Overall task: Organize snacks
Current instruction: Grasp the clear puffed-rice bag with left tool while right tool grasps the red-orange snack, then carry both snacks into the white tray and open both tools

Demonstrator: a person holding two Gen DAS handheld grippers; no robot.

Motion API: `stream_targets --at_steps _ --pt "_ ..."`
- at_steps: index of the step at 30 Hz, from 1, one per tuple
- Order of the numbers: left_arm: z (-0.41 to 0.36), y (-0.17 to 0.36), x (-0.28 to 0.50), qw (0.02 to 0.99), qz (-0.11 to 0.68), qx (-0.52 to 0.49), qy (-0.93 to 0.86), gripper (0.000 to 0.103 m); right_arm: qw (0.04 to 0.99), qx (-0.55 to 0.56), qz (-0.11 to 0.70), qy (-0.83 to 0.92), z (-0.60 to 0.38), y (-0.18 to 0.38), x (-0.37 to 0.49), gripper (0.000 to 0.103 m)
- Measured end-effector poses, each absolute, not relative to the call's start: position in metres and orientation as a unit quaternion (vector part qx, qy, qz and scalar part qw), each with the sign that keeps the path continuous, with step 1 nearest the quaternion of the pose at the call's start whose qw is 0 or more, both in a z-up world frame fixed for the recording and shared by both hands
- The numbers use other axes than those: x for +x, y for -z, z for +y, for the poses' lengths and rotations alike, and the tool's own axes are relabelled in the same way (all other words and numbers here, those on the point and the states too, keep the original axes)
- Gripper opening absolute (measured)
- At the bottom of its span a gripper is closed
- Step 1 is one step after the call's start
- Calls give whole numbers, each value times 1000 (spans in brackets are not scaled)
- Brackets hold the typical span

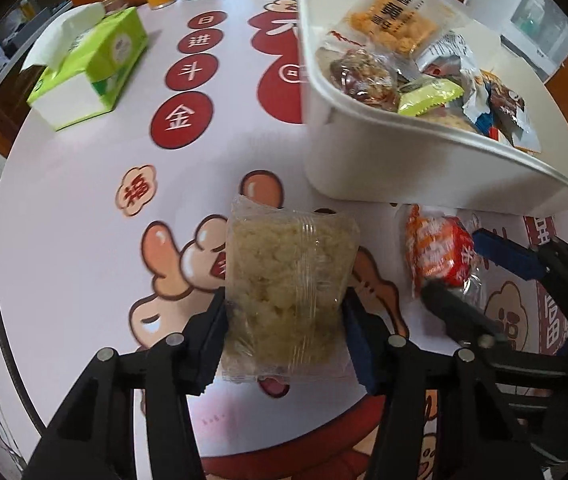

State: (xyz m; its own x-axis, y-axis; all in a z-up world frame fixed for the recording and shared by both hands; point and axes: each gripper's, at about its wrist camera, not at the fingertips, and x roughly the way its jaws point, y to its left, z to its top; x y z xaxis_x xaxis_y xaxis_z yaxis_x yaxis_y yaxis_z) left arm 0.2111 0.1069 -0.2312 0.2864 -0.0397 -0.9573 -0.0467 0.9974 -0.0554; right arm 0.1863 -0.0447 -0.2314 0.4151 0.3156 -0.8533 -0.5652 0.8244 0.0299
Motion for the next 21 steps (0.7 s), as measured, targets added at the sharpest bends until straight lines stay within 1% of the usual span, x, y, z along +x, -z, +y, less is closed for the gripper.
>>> stream_targets --at_steps 2,4,6,7,9,10,11,17,21 --pt "111 230 207 802 596 -41 -7 52 833 -147 468 -257 -36 237 187 68" --pt "116 228 205 802 596 -50 -10 52 835 -161 467 -244 -28 243 188 72" --pt "125 227 203 801 596 -56 -14 52 837 -176 464 -229 -21 247 189 74" --pt "126 227 203 801 596 -57 -15 52 841 -183 459 -222 -20 248 189 73" --pt "130 224 199 802 594 -59 -17 52 845 -176 457 -217 -21 248 190 68" --pt "124 226 198 803 593 -58 -18 52 846 -174 455 -218 -22 247 190 60" --pt "125 224 198 804 592 -58 -17 52 842 -173 459 -223 -23 246 190 57" --pt "105 199 187 814 579 -52 -8 52 837 -152 469 -239 -43 224 176 55" --pt "87 181 177 822 567 -45 1 52 848 -126 454 -243 -67 191 161 55"
